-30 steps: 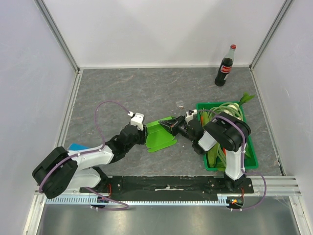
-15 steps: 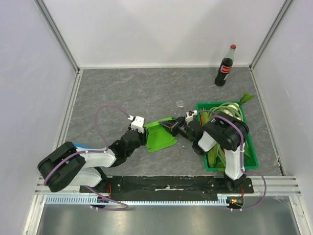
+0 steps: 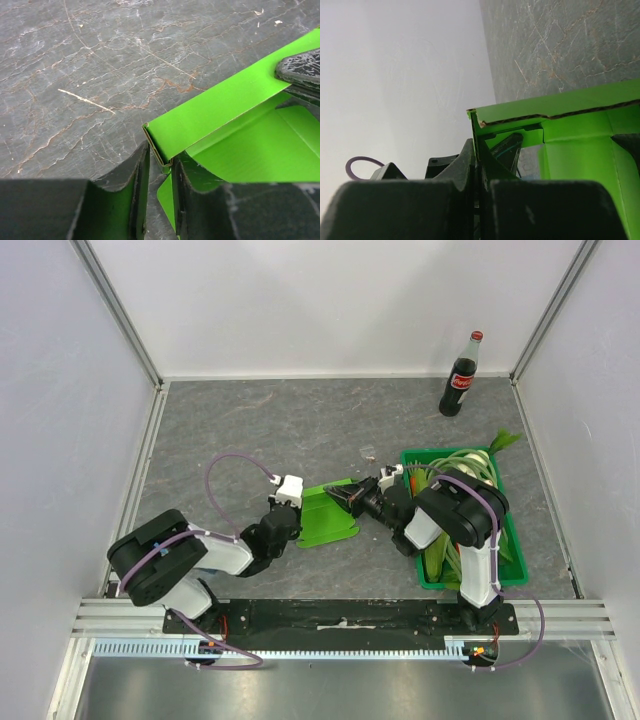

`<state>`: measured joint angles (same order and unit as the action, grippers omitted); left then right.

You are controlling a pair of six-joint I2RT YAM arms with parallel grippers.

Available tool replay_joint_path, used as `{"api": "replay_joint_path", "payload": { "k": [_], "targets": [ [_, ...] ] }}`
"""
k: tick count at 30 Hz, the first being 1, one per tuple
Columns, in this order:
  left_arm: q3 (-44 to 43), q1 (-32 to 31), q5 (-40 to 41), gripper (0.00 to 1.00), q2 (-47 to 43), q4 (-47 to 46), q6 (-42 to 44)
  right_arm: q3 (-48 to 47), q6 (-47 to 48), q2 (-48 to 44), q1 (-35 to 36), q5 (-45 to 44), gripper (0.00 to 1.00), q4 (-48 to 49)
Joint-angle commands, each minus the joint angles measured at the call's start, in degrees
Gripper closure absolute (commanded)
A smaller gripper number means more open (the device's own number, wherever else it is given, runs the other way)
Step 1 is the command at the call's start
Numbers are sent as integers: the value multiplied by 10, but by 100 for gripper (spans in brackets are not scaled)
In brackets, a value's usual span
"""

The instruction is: Fold the paper box

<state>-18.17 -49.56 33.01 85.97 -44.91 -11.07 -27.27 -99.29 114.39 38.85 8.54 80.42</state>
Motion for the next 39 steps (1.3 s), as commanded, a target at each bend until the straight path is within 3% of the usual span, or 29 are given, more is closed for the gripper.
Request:
{"api": "replay_joint_path", "payload": {
  "k": [1,7,10,18,23,24,25,26,27,28,31,33,36,39],
  "targets": [
    [-27,-9,105,74,17,-43,12,-5,2,13,8,11,100,65],
    [-70,-20,198,89,50,28,-40,-9,-8,14,23,-1,100,60],
    [-108,-22,234,97,75,115,-107,-3,-22,10,39,-27,100,53],
    [-186,-25,285,98,141,315,-297,9,-56,9,68,-91,100,48],
    [-181,-26,278,98,148,306,-322,5,-66,22,71,-94,100,65],
    [-154,-26,251,98,141,275,-299,2,-65,25,69,-91,100,66],
    [-138,-26,233,98,134,182,-230,0,-61,27,68,-86,100,70],
    [-124,-26,218,97,108,164,-218,-1,-61,32,67,-87,100,72],
    [-102,-26,185,91,95,149,-210,-2,-58,35,62,-87,100,75],
    [-89,-26,172,77,78,120,-187,-2,-56,39,59,-70,100,80],
    [-35,-26,123,58,11,67,-155,2,-53,42,48,-64,100,88],
    [-3,-25,77,51,-38,49,-134,3,-50,41,42,-63,100,87],
    [34,-25,4,29,-107,21,-108,1,-46,37,34,-58,100,82],
    [62,-25,-5,26,-189,67,-122,1,-44,35,28,-52,100,78]
  ]
}}
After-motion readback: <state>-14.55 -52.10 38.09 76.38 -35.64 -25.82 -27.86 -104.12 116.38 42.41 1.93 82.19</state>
